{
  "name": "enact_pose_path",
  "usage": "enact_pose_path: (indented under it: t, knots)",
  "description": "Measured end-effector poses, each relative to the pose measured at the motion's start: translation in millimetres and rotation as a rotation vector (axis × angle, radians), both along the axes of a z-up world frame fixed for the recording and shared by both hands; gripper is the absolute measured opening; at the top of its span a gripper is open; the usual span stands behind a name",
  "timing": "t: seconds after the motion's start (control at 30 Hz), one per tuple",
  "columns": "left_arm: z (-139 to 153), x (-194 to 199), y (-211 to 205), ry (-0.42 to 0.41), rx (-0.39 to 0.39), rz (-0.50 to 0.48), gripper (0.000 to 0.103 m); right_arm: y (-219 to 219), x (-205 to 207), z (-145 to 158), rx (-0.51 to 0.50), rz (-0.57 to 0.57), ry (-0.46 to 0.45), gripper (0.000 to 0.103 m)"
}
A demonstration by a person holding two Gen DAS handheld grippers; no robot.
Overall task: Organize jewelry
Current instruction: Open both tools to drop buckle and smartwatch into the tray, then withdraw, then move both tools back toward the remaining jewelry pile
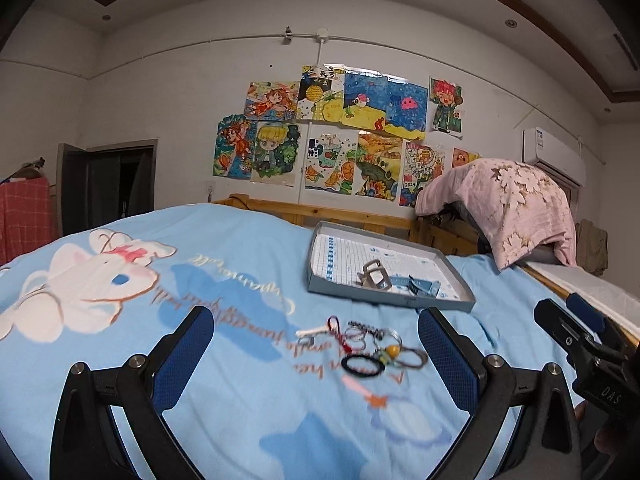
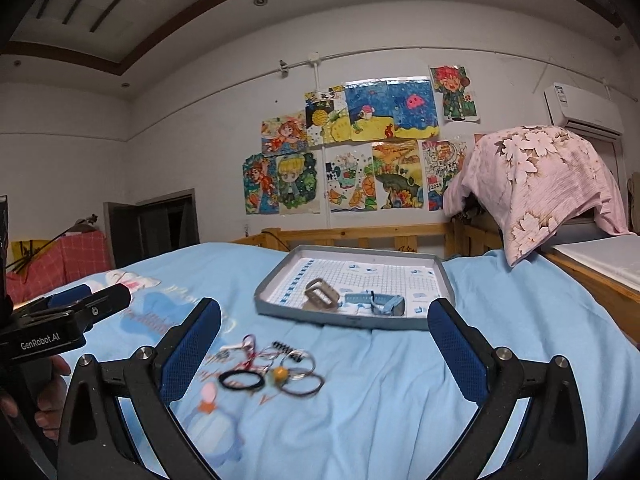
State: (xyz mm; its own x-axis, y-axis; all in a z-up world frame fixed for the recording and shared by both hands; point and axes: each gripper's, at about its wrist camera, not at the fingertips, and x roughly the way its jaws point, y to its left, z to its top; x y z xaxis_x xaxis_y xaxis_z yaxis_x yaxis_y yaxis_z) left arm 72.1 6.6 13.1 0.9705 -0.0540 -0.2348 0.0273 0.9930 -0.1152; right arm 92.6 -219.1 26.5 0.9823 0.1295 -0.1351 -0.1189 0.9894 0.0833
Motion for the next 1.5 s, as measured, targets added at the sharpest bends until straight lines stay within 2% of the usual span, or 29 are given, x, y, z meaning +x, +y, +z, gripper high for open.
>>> enact_pose_path:
  t: [0.33,0.67,0.8,0.9,1.23,1.4,1.5]
  knots:
    - [-14,-32,9,0.014,-0.006,0.033,0.103,6,-39,-11,-0.01,0.007,0.016,0.102]
    - [-19,-34,14,0.043,-0.01,0.028,0.103,2,-44,-19,0.014,-0.008,0.055,0.102]
    - [-15,-15,15,0.077,0.024,0.005,0.103,-1,-38,-16,0.011,-0.004,0.069,0.102]
    - [-9,2,20,0.082,0.007,0.003,0.103,-5,-26,-9,0.02,0.002,0.077,0.102]
    - [10,55,8,0.038,-0.01,0.003,0.103,-8,22,15,-0.029,0.001,0.03,0.102]
    - [8,84,-1,0.054,-0.006,-0.006,0.103,-6,53,17,-0.053,0.009,0.023,0.102]
    - [-1,101,-4,0.096,0.005,-0.016,0.103,-5,73,14,-0.06,0.022,0.044,0.102]
